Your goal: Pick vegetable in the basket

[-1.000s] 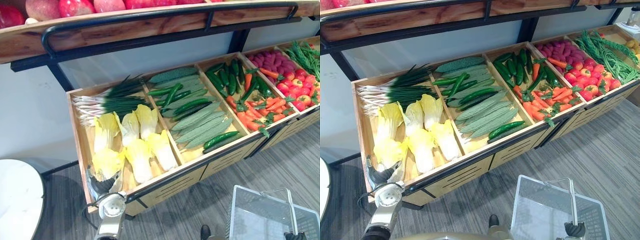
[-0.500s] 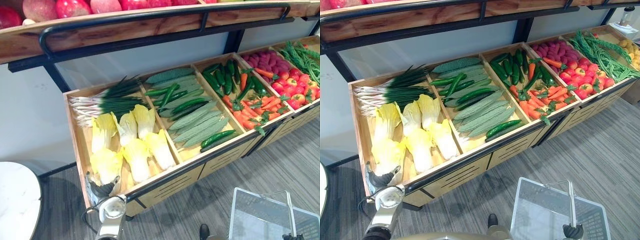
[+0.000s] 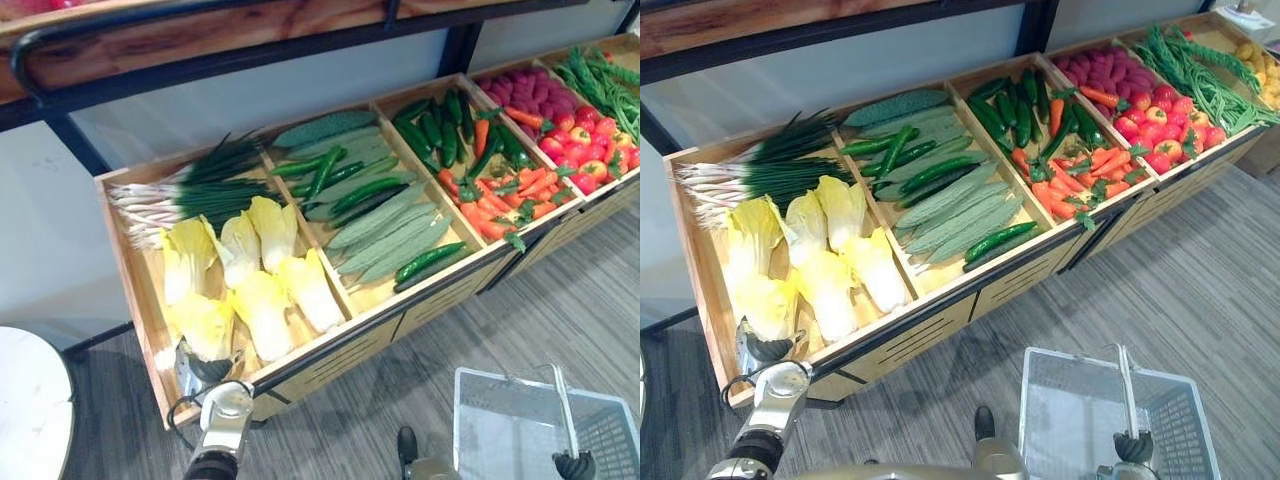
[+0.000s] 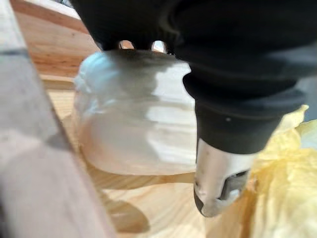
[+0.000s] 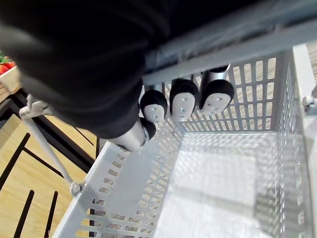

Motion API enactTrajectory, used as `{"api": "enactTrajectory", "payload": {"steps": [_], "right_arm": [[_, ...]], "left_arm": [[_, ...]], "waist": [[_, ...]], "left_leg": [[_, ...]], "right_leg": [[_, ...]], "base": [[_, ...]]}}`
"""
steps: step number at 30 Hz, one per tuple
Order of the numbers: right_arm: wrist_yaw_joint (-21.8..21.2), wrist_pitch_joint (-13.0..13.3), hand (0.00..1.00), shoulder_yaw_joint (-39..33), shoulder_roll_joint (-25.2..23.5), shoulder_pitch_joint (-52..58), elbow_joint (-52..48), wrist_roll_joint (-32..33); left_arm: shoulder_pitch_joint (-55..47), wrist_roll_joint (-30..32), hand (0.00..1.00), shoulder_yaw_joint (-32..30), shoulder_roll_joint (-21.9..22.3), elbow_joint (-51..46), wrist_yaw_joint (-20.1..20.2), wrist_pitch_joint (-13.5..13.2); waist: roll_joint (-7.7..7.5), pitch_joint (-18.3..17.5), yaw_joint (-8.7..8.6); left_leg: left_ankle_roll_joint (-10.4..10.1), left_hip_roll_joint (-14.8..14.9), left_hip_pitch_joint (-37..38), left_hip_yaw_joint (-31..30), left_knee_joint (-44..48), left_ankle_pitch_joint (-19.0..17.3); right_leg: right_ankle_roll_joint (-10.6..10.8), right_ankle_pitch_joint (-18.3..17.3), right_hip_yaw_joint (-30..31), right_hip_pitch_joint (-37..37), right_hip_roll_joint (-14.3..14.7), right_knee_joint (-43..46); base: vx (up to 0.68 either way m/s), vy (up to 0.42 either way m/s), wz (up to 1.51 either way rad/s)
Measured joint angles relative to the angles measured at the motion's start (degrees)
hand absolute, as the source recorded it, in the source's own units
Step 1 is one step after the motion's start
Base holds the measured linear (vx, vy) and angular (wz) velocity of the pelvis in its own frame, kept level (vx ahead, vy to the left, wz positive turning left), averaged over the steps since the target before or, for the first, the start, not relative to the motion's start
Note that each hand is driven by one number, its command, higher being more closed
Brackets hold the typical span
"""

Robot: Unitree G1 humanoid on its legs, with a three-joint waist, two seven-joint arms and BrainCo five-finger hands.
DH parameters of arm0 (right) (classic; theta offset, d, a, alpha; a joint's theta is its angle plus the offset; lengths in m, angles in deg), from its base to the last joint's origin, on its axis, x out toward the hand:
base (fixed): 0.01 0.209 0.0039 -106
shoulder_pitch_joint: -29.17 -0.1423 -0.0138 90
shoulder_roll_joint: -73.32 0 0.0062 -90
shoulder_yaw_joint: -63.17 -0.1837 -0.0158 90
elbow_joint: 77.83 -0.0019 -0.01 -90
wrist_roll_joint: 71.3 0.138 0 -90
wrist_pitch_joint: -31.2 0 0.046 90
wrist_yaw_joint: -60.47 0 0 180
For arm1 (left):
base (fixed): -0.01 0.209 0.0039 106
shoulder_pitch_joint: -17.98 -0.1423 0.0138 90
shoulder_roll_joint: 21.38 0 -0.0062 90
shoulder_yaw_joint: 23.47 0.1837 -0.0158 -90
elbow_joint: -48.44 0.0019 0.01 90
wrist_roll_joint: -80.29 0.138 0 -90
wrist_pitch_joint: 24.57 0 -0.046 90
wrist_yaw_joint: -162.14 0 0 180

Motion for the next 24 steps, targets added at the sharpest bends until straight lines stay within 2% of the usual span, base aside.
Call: {"api": "enactTrajectory", "payload": {"steps": [4, 7, 10, 19, 22, 24], "right_arm": [[0.14, 0.14, 1.0, 0.73, 0.2, -1.02, -0.02, 0.0], [0.22, 0.2, 1.0, 0.8, 0.3, -1.38, 0.02, 0.0], [1.01, 0.35, 1.0, 2.12, 0.73, -1.49, 0.24, 0.0], [1.3, 1.39, 1.0, 3.0, 1.32, -2.07, 0.33, 0.0], [1.29, 1.39, 1.0, 3.01, 1.31, -2.06, 0.46, 0.0], [1.28, 1.39, 1.0, 3.04, 1.31, -2.03, 0.48, -0.01]], "left_arm": [[3.15, -0.03, 1.0, -1.25, -1.2, 3.63, -4.27, 2.03], [4.53, -0.4, 1.0, -1.66, -1.25, 6.1, -7.54, 2.27], [5.99, -0.67, 1.0, -2.88, -1.29, 7.96, -8.65, 2.27], [7.29, -0.68, 1.0, -4.74, -1.45, 9.65, -8.9, 2.62], [7.28, -0.94, 1.0, -4.69, -1.41, 9.61, -8.89, 1.62], [7.02, -3.08, 1.0, -4.62, -1.05, 7.7, -8.73, 0.07]], "waist": [[0.3, 2.0, -0.54], [0.48, 2.66, -0.7], [0.29, 3.62, -0.77], [0.2, 4.37, -1.83], [0.18, 4.38, -1.82], [0.27, 4.44, -1.81]], "left_leg": [[-0.11, 0.04, -0.02, 0.84, 0.14, -0.09], [-0.32, 0.27, 0.0, 1.59, 0.36, -0.23], [-0.7, 0.92, -0.01, 1.7, 1.08, -0.5], [-0.74, 1.27, -1.02, 1.8, 1.77, -0.53], [-0.73, 1.06, -1.02, 1.6, 1.76, -0.52], [-0.67, 0.86, -1.02, 1.18, 1.7, -0.48]], "right_leg": [[-0.05, 0.25, 1.27, -0.71, 0.29, -0.01], [-0.12, 0.62, 2.09, -1.02, 0.46, -0.12], [-0.18, 0.66, 2.25, -0.99, 0.85, -0.1], [-0.18, 0.88, 2.38, -1.77, 0.95, -0.64], [-0.16, 0.9, 2.18, -1.63, 0.85, -0.64], [-0.12, 0.94, 1.66, -1.18, 0.53, -0.64]], "base": [[-0.03, -0.029, -0.15], [-0.01, -0.025, -0.17], [-0.04, -0.045, -0.05], [-0.03, -0.032, -0.02], [-0.01, -0.006, 0.03], [-0.02, -0.009, 0.12]]}}
